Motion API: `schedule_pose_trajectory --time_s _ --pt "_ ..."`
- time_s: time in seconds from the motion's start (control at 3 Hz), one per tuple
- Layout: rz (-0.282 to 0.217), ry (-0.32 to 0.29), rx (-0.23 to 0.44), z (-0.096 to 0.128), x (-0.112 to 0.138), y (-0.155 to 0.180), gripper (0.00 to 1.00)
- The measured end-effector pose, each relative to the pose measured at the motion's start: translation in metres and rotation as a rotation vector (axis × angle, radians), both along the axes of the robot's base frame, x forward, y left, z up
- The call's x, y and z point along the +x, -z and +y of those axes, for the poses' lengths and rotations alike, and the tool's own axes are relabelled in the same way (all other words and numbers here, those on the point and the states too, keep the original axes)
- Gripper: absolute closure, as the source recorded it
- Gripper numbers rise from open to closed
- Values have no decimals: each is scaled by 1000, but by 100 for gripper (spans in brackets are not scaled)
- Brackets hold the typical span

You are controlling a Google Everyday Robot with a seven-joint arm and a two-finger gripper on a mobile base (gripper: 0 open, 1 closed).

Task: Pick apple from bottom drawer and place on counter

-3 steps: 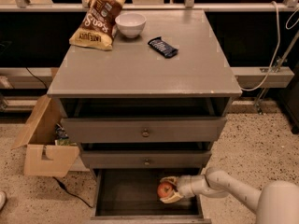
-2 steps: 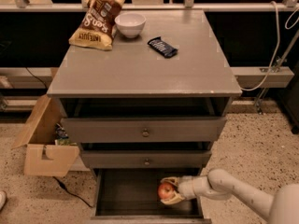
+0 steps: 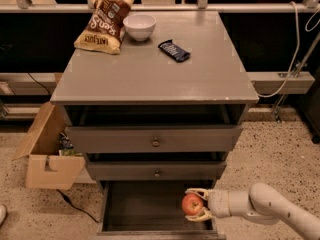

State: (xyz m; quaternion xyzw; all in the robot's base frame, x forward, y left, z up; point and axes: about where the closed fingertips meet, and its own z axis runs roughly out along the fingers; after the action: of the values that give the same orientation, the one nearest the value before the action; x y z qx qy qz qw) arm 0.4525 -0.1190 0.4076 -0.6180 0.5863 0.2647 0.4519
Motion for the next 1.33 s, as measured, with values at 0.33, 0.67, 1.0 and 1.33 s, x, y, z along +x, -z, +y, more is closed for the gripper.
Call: schedule_pose_trajectory --time_s 0.33,0.67,1.0,1.33 --pt "-16 -45 93 -28 -7 -61 100" --pt "0 -85 108 -20 -19 -61 100" --pt "-9 -83 116 -22 -17 -71 100" --pt "-67 -100 144 -40 -12 -136 100"
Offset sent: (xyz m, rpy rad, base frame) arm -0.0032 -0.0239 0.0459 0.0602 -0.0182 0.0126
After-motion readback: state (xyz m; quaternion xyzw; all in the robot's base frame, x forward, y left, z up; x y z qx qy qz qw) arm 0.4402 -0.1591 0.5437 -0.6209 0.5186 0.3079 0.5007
